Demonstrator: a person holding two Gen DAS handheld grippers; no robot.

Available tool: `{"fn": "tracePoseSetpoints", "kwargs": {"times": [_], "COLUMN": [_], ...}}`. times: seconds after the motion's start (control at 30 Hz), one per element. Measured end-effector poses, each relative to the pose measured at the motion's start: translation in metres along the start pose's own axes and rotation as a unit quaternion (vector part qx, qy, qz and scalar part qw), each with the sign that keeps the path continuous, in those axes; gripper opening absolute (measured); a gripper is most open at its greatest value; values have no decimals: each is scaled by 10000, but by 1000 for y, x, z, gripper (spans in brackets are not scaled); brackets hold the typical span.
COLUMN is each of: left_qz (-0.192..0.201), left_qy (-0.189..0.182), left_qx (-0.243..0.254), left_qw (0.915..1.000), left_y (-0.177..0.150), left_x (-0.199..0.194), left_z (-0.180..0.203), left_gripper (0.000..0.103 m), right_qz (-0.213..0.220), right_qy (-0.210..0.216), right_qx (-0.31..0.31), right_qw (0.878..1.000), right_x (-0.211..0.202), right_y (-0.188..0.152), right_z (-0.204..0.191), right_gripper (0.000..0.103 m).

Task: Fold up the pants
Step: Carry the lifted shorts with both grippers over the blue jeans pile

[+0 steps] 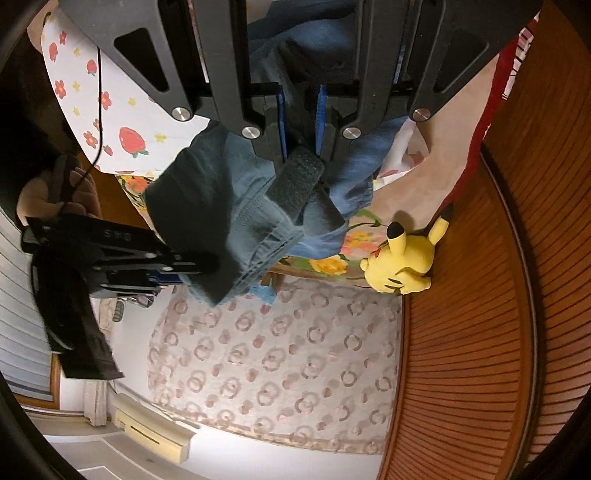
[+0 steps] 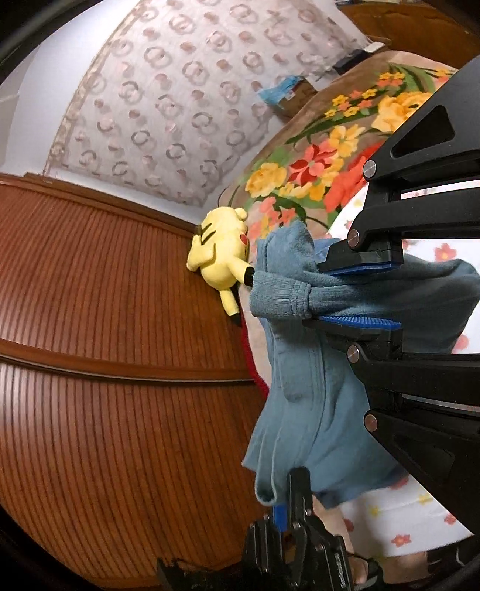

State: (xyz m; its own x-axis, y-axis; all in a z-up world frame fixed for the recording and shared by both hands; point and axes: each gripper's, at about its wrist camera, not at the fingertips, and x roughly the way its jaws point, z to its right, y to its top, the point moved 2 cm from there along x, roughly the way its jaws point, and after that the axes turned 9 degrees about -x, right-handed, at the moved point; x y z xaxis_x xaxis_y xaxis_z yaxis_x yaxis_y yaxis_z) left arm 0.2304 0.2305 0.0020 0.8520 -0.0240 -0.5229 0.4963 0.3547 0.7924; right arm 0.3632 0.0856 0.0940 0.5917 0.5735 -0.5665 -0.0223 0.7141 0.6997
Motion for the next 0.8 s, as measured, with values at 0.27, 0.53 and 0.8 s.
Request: {"fn": "tracePoseSetpoints", "kwargs": {"times": [0.27, 0.53, 0.8], "left_qz": [-69, -197, -256], "left_qy": [164, 402, 505], "left_qx": [-216, -388, -449], "left_qw": [9996, 9982, 9974], "left_y": [-4, -10, -18], "left_x": [11, 17, 8], "left_z": [-20, -35, -37], "left_gripper": [13, 13, 47], "right_qz": [-60, 9, 314], "right_qy": [238, 528, 378], "right_qx": [-310, -51, 699], "right_qw": [9992, 9986, 9963], "right_x": [55, 100, 70], "right_y": [29, 31, 6], "right_z": [3, 12, 34], "right_gripper": [19, 20, 42]}}
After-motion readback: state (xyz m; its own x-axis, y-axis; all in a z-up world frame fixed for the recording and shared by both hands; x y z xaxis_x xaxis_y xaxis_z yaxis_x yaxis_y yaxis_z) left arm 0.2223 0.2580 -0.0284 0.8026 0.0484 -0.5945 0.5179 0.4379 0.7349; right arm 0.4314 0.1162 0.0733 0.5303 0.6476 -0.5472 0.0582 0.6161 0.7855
